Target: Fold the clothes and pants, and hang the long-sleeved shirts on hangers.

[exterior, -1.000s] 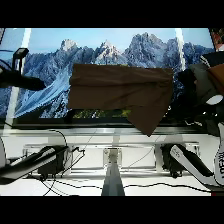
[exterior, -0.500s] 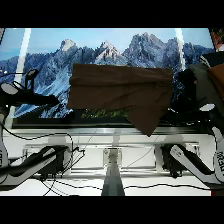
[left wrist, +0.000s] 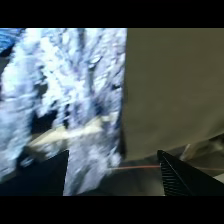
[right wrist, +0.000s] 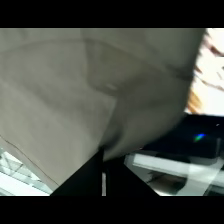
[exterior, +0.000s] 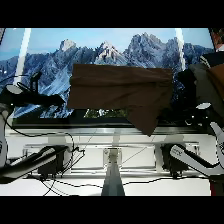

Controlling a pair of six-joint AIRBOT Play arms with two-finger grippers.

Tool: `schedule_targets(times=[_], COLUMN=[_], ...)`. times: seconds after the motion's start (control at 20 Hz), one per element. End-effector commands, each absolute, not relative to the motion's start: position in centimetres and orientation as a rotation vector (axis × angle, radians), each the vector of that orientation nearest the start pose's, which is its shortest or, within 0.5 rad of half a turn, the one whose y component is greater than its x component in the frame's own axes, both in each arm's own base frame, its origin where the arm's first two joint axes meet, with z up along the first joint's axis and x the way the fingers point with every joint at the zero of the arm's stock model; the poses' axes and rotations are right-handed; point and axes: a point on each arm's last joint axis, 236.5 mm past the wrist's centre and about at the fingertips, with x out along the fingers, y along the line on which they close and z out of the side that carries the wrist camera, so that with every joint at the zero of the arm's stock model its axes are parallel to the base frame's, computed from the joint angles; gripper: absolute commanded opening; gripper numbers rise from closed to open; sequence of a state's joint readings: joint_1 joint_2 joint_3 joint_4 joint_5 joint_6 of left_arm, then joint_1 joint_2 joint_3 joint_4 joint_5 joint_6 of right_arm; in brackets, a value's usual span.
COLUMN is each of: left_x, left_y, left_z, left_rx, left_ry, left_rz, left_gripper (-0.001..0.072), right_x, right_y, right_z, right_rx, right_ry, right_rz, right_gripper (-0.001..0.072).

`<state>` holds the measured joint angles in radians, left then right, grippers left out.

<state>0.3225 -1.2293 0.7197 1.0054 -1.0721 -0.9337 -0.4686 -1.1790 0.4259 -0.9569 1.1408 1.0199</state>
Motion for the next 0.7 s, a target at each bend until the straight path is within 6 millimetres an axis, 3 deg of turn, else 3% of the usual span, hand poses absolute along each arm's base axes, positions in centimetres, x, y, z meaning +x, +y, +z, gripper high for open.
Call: schedule_targets(times=[0.0, 0.05, 0.2, 0.35, 0.45, 0.55, 0.6, 0.65], left_x=[30.8, 30.7, 30.7, 29.6, 29.1, 28.3, 27.8, 27.5], left_y=[-3.6, -3.9, -5.0, -5.7, -6.2, -6.6, -6.8, -7.0], left_z=[-9.0, -9.6, -11.3, -12.3, -12.0, -11.6, -11.3, -11.0], left_rx=[-0.440, -0.463, -0.563, -0.557, -0.556, -0.551, -0.528, -0.509], left_ry=[1.323, 1.337, 1.376, 1.419, 1.434, 1.451, 1.456, 1.455], left_rz=[-0.408, -0.417, -0.432, -0.490, -0.528, -0.580, -0.624, -0.662], left_gripper=[0.0538, 0.0501, 0.0499, 0.0470, 0.0199, 0.0177, 0.0132, 0.0015], right_x=[21.0, 21.2, 22.2, 23.8, 25.1, 26.9, 27.9, 28.8], right_y=[4.5, 4.9, 5.7, 6.2, 6.0, 5.7, 5.6, 5.7], right_z=[-12.2, -12.1, -11.8, -10.8, -9.7, -8.1, -7.1, -6.1], right_rx=[0.612, 0.591, 0.547, 0.564, 0.556, 0.540, 0.539, 0.540], right_ry=[1.519, 1.518, 1.497, 1.454, 1.422, 1.379, 1.351, 1.324], right_rz=[0.311, 0.325, 0.348, 0.363, 0.375, 0.387, 0.397, 0.408], right_gripper=[0.0014, 0.0014, 0.0014, 0.0014, 0.0014, 0.0014, 0.0014, 0.0014])
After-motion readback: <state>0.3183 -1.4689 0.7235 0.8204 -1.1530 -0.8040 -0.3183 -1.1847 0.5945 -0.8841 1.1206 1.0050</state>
